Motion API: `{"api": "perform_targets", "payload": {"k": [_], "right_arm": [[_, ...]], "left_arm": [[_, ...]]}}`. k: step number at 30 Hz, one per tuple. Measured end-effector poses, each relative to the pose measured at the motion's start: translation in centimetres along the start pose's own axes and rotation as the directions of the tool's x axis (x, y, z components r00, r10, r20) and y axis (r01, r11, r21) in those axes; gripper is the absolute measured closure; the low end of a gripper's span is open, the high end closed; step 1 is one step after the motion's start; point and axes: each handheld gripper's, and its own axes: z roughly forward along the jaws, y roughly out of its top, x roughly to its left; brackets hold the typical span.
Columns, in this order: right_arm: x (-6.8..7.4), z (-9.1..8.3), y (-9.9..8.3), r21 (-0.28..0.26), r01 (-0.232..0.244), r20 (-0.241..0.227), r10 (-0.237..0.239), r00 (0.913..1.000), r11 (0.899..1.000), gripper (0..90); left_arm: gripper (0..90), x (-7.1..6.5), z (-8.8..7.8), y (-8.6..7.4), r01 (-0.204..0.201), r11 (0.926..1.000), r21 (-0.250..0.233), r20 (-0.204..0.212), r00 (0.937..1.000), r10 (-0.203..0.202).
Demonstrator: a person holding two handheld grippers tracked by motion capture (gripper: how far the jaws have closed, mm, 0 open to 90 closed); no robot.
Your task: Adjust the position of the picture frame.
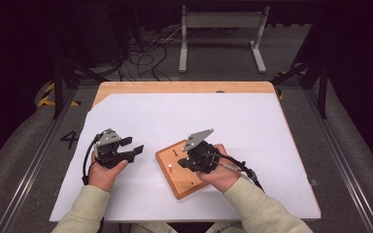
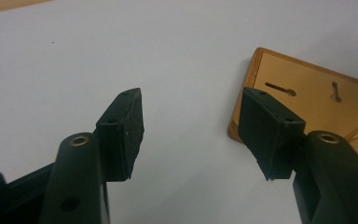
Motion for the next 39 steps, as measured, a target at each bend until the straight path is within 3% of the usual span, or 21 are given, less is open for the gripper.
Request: {"api": "perform_targets", "payload": {"k": [7, 24, 28, 39], "right_arm": [[1.8, 1.4, -0.4, 0.030, 0.027, -0.058, -0.025, 0.9980, 0.999, 90.0], [4.5, 4.9, -1.6, 0.102, 0.055, -0.156, -0.039, 0.9869, 0.993, 90.0], [5.0, 5.5, -1.9, 0.124, 0.072, -0.155, -0.053, 0.9864, 0.990, 90.0], [5.5, 5.7, -2.0, 0.150, 0.062, -0.131, -0.043, 0.9905, 0.987, 90.0]], "left_arm": [[40.7, 0.0, 0.0, 0.0, -0.002, 1.0000, 0.002, -0.001, 1.0000, 0.002], [40.4, 0.0, 0.2, -0.1, 0.001, 0.9999, 0.012, 0.006, 1.0000, -0.001], [40.4, 0.0, 0.2, -0.1, 0.001, 0.9999, 0.013, 0.007, 1.0000, -0.001], [40.3, 0.0, 0.1, -0.2, 0.004, 0.9999, 0.009, 0.006, 1.0000, -0.004]]}}
